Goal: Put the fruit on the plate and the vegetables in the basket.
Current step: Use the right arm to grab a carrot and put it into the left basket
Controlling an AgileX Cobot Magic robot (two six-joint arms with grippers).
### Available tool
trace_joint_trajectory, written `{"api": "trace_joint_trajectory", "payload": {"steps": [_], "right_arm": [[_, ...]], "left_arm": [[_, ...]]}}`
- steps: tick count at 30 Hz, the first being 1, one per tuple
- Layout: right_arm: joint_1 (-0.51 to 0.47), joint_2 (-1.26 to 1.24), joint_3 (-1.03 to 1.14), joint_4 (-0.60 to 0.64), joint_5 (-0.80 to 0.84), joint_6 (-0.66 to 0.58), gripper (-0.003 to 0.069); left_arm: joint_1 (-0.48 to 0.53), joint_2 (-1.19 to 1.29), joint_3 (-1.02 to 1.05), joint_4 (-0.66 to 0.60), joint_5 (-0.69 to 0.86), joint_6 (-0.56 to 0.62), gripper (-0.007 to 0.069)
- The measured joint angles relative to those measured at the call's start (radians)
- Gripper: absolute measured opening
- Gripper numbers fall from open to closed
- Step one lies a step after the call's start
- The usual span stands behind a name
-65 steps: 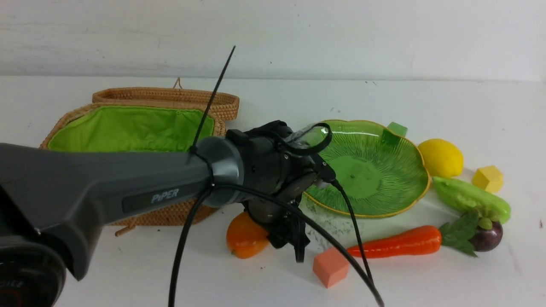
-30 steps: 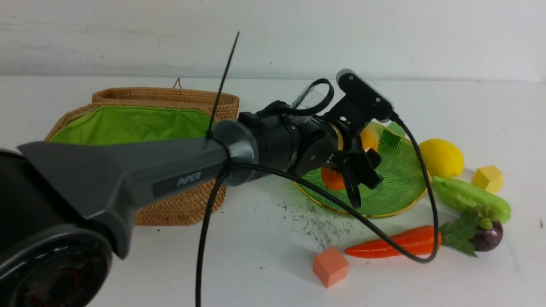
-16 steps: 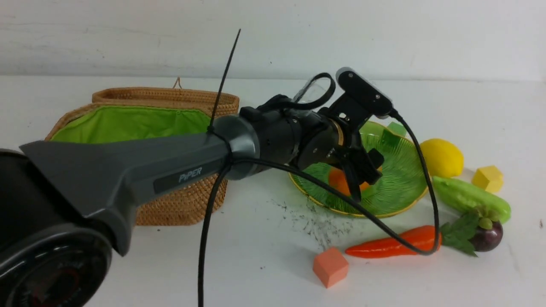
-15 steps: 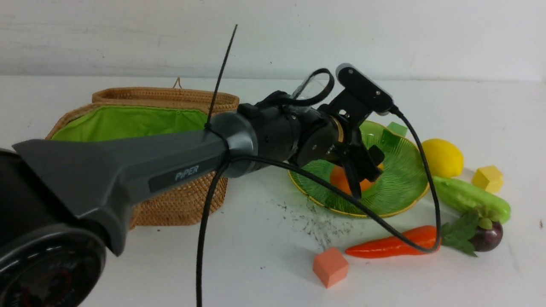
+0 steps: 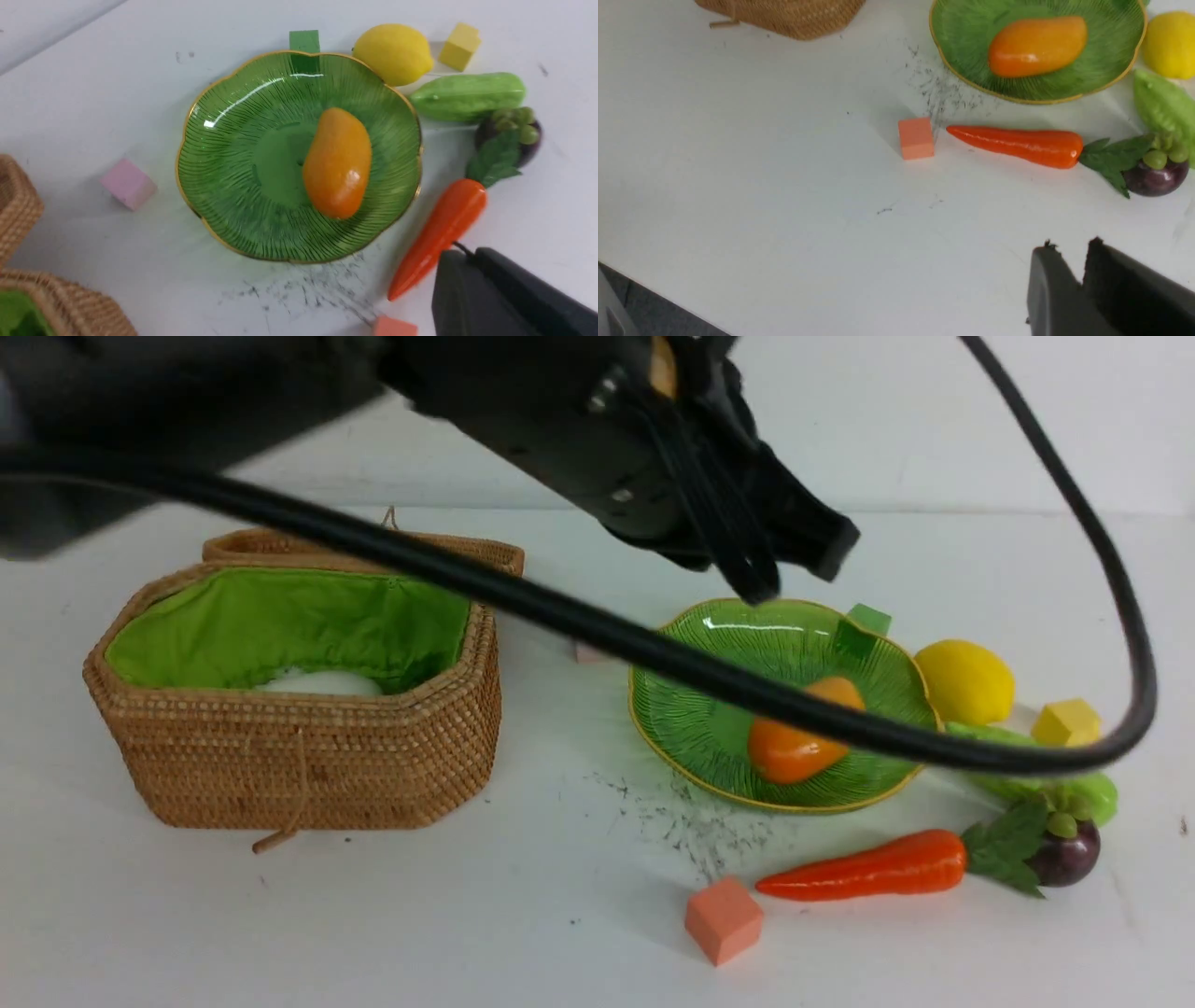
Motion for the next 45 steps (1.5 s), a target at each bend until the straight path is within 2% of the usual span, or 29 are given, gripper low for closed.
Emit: {"api": "trace_joint_trajectory", "payload": {"steps": [6, 7, 9, 13, 18, 20, 28, 31, 39, 45], "right_arm": [[0.000, 0.145, 0.000, 0.000, 0.000, -0.113, 0.0123], [0.000, 0.189, 0.000, 0.000, 0.000, -0.162, 0.0126], [0.000, 0.217, 0.000, 0.000, -0.001, -0.189, 0.0127], [0.000, 0.356, 0.000, -0.003, -0.027, -0.314, 0.0145], [0.000, 0.526, 0.000, -0.016, -0.105, -0.478, 0.0199], [0.000, 0.618, 0.000, -0.052, -0.163, -0.556, 0.0255], [0.000, 0.845, 0.000, -0.218, -0.321, -0.664, 0.0459], [0.000, 0.912, 0.000, -0.248, -0.400, -0.692, 0.0501], [-0.010, 1.044, 0.000, -0.343, -0.538, -0.706, 0.0523], [-0.011, 1.076, 0.000, -0.350, -0.567, -0.729, 0.0523]], "left_arm": [[-0.002, -0.301, 0.190, -0.054, 0.073, -0.006, -0.0013], [-0.003, -0.413, 0.281, -0.069, 0.075, -0.006, -0.0013], [-0.003, -0.476, 0.341, -0.086, 0.075, -0.006, -0.0013], [-0.003, -0.733, 0.603, -0.139, 0.033, -0.007, -0.0013], [-0.003, -0.976, 0.770, -0.162, -0.036, -0.010, -0.0013], [-0.003, -1.063, 0.804, -0.155, -0.046, -0.014, -0.0013], [-0.003, -1.079, 0.814, -0.147, -0.060, -0.019, -0.0013], [-0.003, -1.078, 0.815, -0.147, -0.069, -0.020, -0.0013], [-0.003, -1.078, 0.815, -0.155, -0.074, -0.020, -0.0013], [-0.003, -1.078, 0.815, -0.166, -0.074, -0.025, -0.0013]]}}
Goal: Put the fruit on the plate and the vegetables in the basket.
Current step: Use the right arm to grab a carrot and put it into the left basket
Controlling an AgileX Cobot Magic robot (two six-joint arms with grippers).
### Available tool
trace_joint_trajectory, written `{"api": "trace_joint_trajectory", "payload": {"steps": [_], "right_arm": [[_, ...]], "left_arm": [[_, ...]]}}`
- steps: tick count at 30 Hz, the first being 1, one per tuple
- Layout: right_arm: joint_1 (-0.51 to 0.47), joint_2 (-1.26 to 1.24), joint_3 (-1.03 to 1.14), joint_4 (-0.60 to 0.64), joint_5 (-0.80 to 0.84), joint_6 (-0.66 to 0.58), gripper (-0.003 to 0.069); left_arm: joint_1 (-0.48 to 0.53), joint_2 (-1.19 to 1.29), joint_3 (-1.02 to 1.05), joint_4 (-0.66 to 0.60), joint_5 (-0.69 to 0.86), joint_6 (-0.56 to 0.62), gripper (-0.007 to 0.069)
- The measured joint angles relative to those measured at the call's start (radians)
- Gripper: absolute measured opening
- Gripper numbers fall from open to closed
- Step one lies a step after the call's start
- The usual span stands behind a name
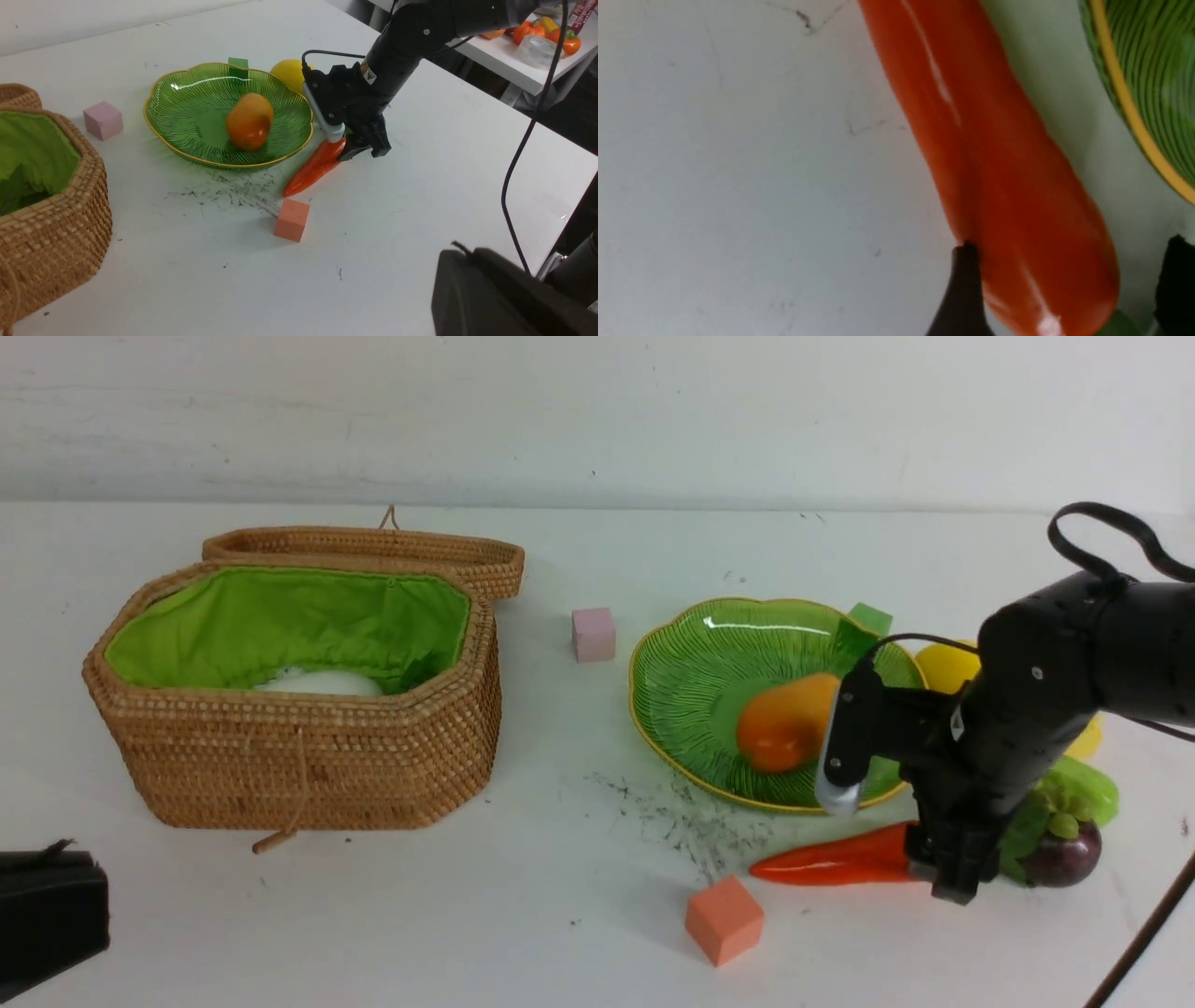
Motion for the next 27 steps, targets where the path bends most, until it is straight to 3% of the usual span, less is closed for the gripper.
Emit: {"api": "trace_joint_trajectory", "payload": {"steps": [12, 17, 20, 27], "right_arm": [[0.001, 0.067, -0.001, 0.104, 0.001, -0.053, 0.0521], [0.001, 0.072, -0.004, 0.150, 0.028, -0.055, 0.0468], [0.001, 0.084, -0.012, 0.160, 0.052, -0.054, 0.0386], [0.000, 0.089, -0.022, 0.170, 0.096, 0.014, 0.0379]], "left_arm": [[0.000, 0.000, 0.000, -0.024, 0.000, 0.000, -0.0013], [0.000, 0.000, 0.000, -0.026, 0.006, 0.000, -0.0013], [0.000, 0.000, 0.000, -0.026, 0.007, 0.000, -0.0013], [0.000, 0.000, 0.000, -0.027, 0.007, 0.000, -0.0013]]}}
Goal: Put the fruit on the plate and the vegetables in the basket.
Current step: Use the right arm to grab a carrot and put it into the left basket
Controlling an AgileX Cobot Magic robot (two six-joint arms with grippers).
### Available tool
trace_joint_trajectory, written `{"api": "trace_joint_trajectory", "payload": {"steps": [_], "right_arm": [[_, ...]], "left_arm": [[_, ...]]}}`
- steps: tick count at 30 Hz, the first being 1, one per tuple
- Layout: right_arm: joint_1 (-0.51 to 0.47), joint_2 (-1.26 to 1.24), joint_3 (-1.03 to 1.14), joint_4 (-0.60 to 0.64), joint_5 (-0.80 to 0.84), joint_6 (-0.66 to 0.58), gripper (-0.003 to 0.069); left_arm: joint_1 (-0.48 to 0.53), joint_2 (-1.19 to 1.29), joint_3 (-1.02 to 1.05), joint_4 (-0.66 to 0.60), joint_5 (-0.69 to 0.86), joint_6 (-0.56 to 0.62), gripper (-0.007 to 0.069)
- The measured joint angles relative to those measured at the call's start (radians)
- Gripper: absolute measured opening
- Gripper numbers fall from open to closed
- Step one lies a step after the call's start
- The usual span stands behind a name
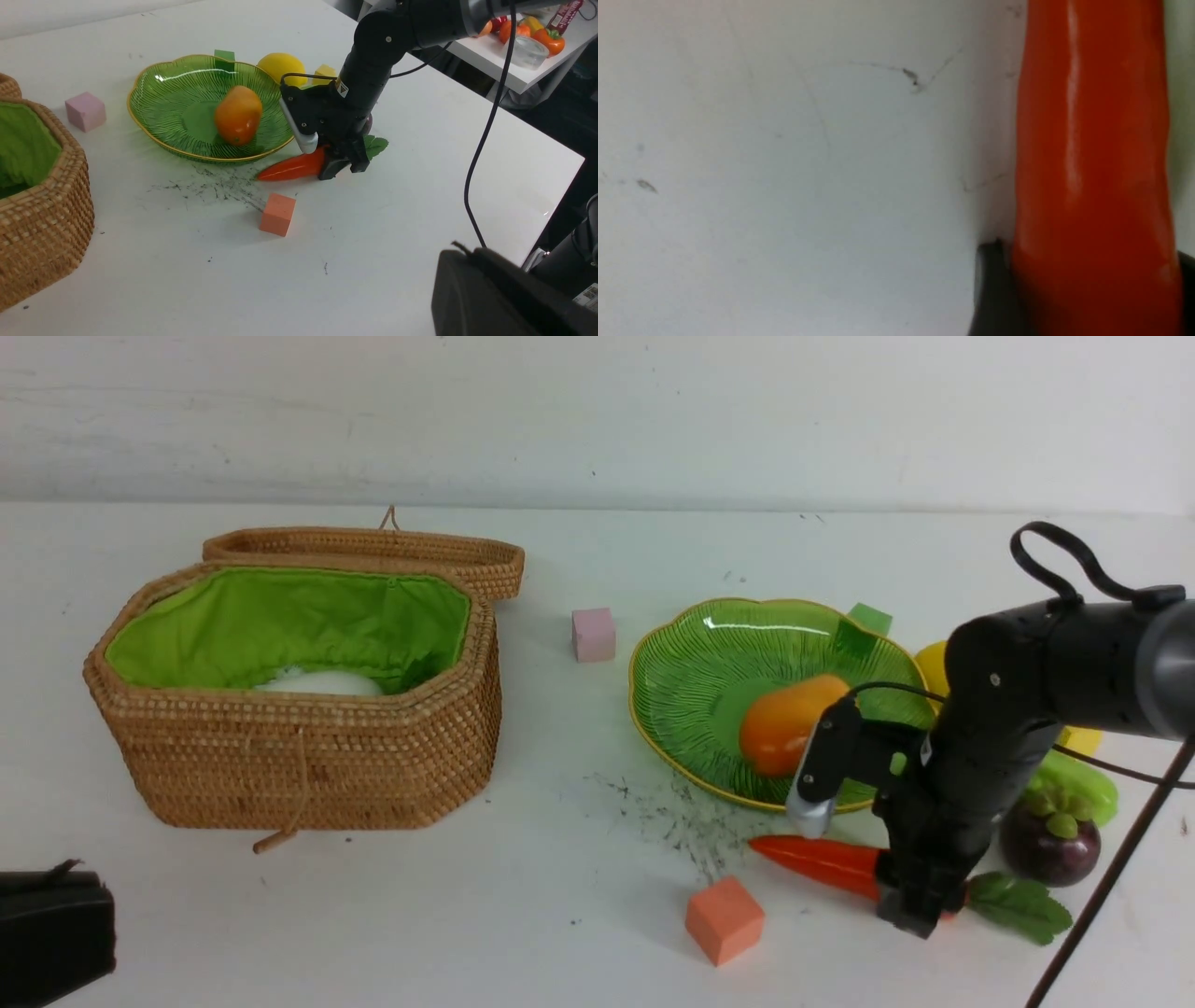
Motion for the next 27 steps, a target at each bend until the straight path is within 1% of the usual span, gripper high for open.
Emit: {"api": "trace_joint_trajectory", "payload": {"steps": [2, 6, 8, 9, 12, 13, 15, 16, 17, 18, 20, 23, 25, 26, 27], "right_arm": [[0.004, -0.005, 0.000, 0.014, 0.039, 0.015, 0.0379], [0.030, -0.042, 0.014, 0.028, 0.214, 0.061, 0.0379], [0.050, -0.089, 0.019, 0.031, 0.280, 0.108, 0.0379], [0.065, -0.141, 0.019, 0.031, 0.307, 0.158, 0.0379], [0.108, -0.252, 0.004, 0.031, 0.315, 0.276, 0.0379], [0.138, -0.299, -0.023, 0.030, 0.291, 0.325, 0.0379], [0.182, -0.350, -0.075, 0.030, 0.247, 0.377, 0.0379], [0.214, -0.363, -0.120, 0.031, 0.219, 0.393, 0.0379], [0.226, -0.364, -0.141, 0.031, 0.209, 0.396, 0.0379], [0.264, -0.363, -0.207, 0.035, 0.178, 0.407, 0.0379], [0.336, -0.324, -0.354, 0.065, 0.107, 0.409, 0.0379], [0.405, -0.221, -0.531, 0.115, 0.005, 0.379, 0.0379], [0.435, -0.124, -0.639, 0.145, -0.064, 0.349, 0.0379], [0.441, -0.114, -0.662, 0.152, -0.079, 0.348, 0.0379], [0.455, -0.019, -0.750, 0.168, -0.139, 0.339, 0.0379]], "left_arm": [[0.000, 0.000, 0.000, -0.001, 0.000, 0.000, -0.0013], [0.000, 0.000, 0.001, -0.001, 0.000, 0.000, -0.0013], [0.000, 0.000, 0.001, 0.002, 0.000, 0.000, -0.0013], [0.000, 0.000, 0.001, 0.018, 0.000, 0.000, -0.0013], [0.000, 0.000, 0.001, 0.065, -0.001, -0.012, -0.0013], [0.000, 0.000, 0.001, 0.104, -0.001, -0.037, -0.0013], [0.000, 0.000, 0.001, 0.161, -0.001, -0.083, -0.0013], [0.000, 0.000, 0.001, 0.205, -0.001, -0.121, -0.0013], [0.000, 0.000, 0.001, 0.224, -0.001, -0.138, -0.0013], [0.000, 0.000, 0.001, 0.282, 0.000, -0.194, -0.0013], [0.000, 0.000, 0.001, 0.395, 0.011, -0.309, -0.0013], [0.000, 0.000, 0.001, 0.502, 0.030, -0.415, -0.0013], [0.000, 0.000, 0.001, 0.551, 0.048, -0.458, -0.0013], [0.000, 0.000, 0.001, 0.558, 0.049, -0.464, -0.0013], [0.000, 0.000, 0.001, 0.581, 0.060, -0.485, -0.0013]]}}
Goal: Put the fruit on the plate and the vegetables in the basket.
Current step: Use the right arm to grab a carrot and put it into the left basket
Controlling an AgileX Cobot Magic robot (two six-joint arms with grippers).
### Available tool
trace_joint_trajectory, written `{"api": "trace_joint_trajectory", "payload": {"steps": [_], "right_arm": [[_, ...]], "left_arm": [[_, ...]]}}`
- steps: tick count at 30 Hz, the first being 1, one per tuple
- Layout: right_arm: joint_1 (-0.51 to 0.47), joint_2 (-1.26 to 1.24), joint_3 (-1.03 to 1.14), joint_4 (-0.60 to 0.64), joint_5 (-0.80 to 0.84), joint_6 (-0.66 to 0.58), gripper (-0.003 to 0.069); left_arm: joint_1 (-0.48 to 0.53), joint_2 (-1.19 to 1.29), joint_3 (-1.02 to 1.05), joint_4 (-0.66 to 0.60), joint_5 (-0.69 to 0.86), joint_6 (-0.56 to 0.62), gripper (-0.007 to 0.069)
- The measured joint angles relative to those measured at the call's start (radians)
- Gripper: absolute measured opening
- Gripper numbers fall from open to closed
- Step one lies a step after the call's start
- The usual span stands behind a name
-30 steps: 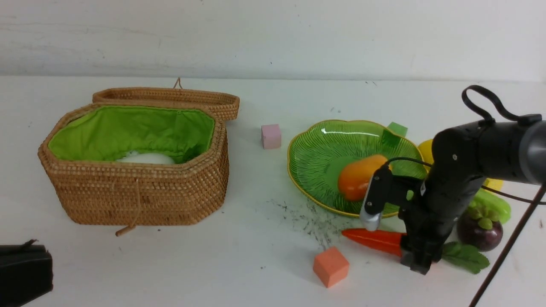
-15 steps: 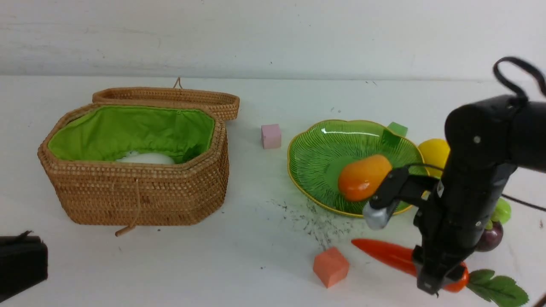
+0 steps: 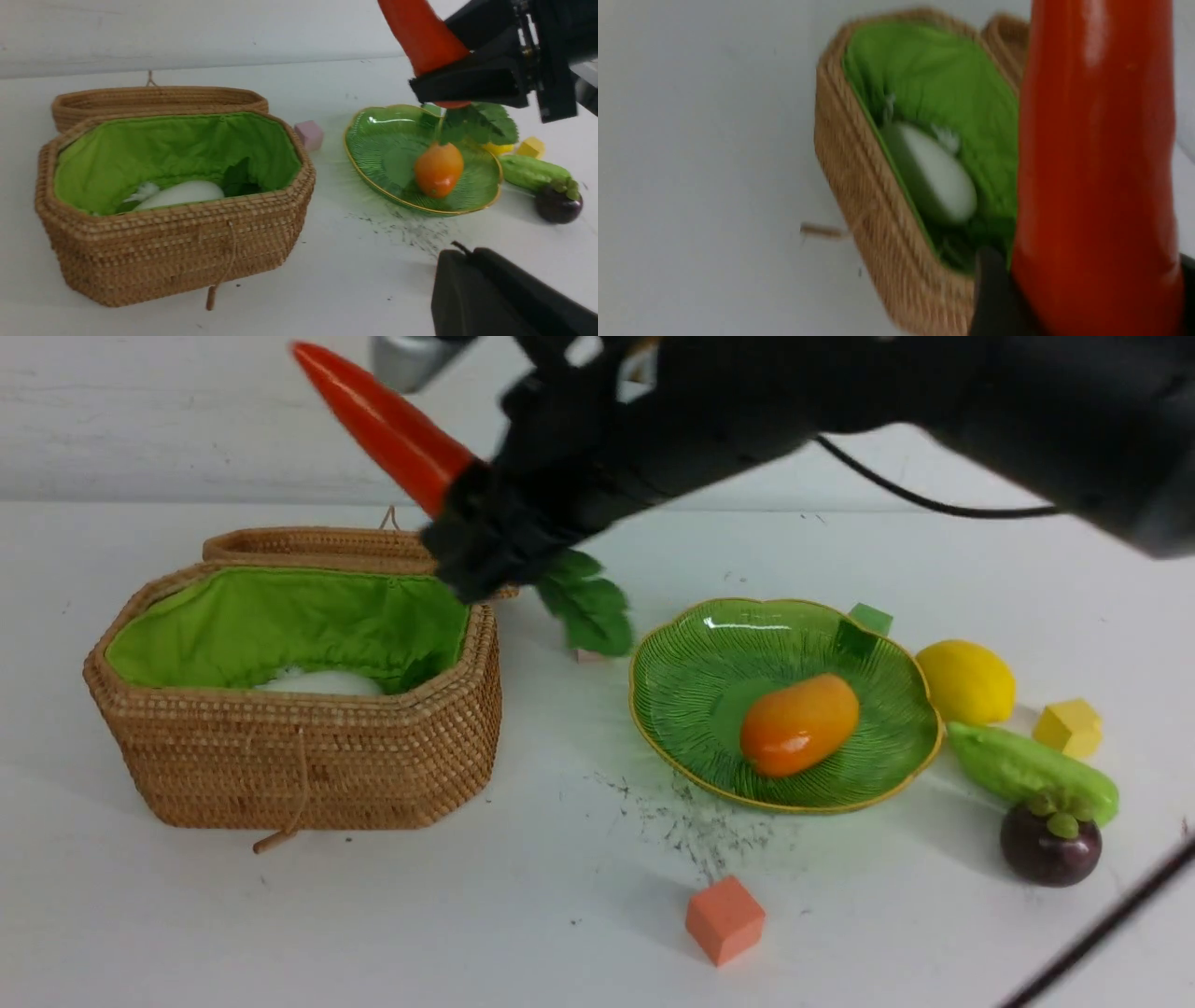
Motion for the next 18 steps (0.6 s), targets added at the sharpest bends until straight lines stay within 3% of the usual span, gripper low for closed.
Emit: {"api": "trace_joint_trajectory", "payload": {"steps": [8, 10, 14, 18], "right_arm": [[0.005, 0.302, -0.238, 0.007, -0.228, -0.025, 0.0385], [0.005, 0.334, -0.244, 0.007, -0.277, -0.032, 0.0428], [0.005, 0.381, -0.247, 0.008, -0.338, -0.035, 0.0633], [0.005, 0.386, -0.247, 0.000, -0.328, -0.037, 0.0668]], "left_arm": [[0.000, 0.000, 0.000, 0.009, 0.003, -0.013, -0.0013], [0.000, 0.000, 0.000, 0.000, 0.004, -0.013, -0.0013], [0.000, 0.000, 0.000, -0.013, 0.006, -0.015, -0.0011], [0.000, 0.000, 0.000, -0.014, 0.007, -0.015, -0.0008]]}}
